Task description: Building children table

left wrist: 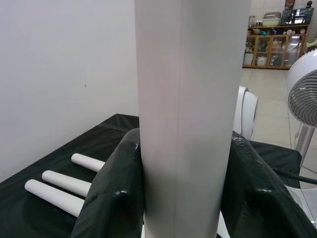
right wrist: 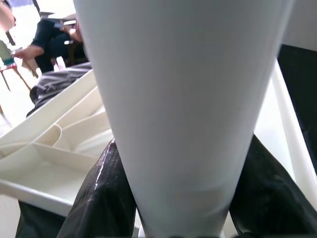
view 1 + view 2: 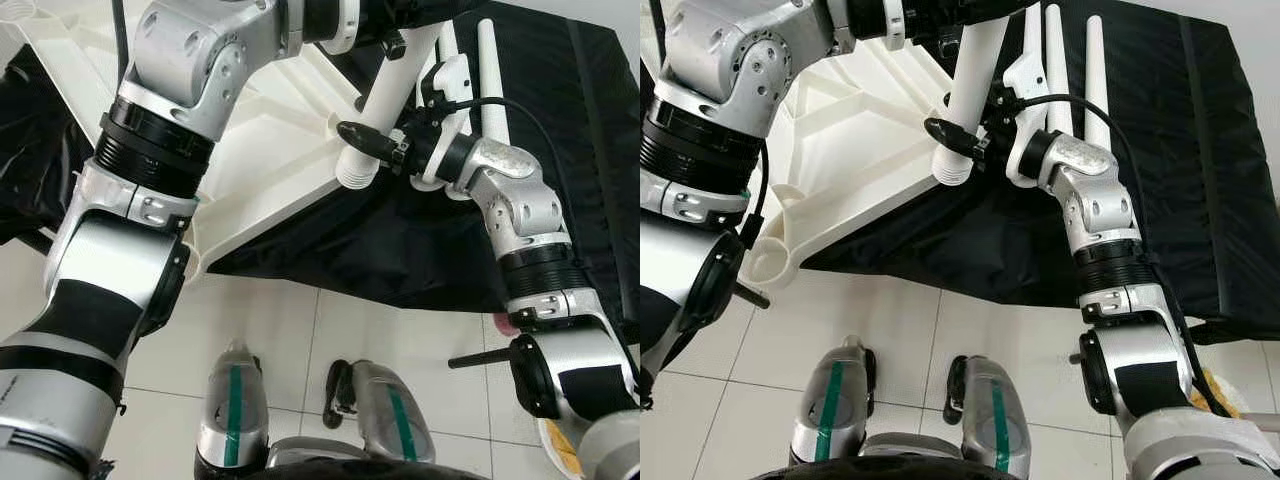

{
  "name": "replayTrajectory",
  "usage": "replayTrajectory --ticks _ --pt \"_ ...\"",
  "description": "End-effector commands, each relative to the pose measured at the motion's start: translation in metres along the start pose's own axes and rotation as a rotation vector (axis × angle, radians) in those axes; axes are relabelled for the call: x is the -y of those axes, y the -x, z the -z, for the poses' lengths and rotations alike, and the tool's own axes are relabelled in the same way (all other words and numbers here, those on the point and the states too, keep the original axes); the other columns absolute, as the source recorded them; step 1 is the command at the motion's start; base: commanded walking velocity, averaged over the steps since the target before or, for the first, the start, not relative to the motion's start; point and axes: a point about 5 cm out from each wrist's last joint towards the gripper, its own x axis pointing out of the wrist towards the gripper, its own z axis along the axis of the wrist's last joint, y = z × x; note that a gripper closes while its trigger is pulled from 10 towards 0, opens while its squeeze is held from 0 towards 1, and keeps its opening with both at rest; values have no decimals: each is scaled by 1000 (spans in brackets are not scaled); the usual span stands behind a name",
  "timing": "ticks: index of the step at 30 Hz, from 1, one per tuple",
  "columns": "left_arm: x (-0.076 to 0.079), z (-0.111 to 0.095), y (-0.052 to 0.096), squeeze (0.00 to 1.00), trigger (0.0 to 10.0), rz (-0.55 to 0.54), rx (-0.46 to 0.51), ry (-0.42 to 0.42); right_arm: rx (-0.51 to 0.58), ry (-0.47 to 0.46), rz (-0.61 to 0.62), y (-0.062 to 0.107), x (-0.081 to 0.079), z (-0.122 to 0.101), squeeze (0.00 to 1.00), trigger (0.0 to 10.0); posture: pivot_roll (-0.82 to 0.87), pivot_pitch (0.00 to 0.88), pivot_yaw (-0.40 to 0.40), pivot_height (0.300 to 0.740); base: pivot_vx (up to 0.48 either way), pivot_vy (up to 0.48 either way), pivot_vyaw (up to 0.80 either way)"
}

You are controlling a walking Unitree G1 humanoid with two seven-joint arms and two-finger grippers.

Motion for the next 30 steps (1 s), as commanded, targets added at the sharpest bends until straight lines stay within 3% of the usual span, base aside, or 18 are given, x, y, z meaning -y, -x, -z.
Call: replayTrajectory --ticks 1,3,4,5,14,15,16,25,30 --pt "2 13 1 0 10000 -3 -41 40 29 -50 183 14 19 -1 0 10000 50 0 4 740 0 0 0" --pt "1 13 1 0 10000 -11 -42 41 35 -56 197 14 20 -1 0 10000 51 0 4 740 0 0 0" --pt "0 13 2 0 10000 -23 -43 40 45 -60 213 13 20 -1 863 10000 52 0 4 740 0 0 0" --pt "-2 13 3 0 10000 -38 -44 34 58 -70 232 12 19 -1 1000 10000 57 0 4 740 0 0 0" --pt "-10 6 7 0 10000 -133 -40 -8 92 -67 302 4 12 -2 1000 10000 79 0 -6 740 0 0 0" --pt "-12 4 8 0 10000 -148 -39 -20 96 -53 319 2 11 -3 392 10000 83 1 -5 740 0 0 0" --pt "-13 2 8 0 10000 -167 -41 -37 103 -37 337 0 9 -5 0 10000 84 2 -5 740 0 0 0" --pt "-23 -11 9 0 10000 -256 -29 -81 116 42 478 -13 0 -11 0 10000 96 21 -10 740 0 0 0" --pt "-27 -20 9 0 10000 -287 -6 -93 116 20 576 -19 -7 -8 0 10000 97 24 -12 740 0 0 0"
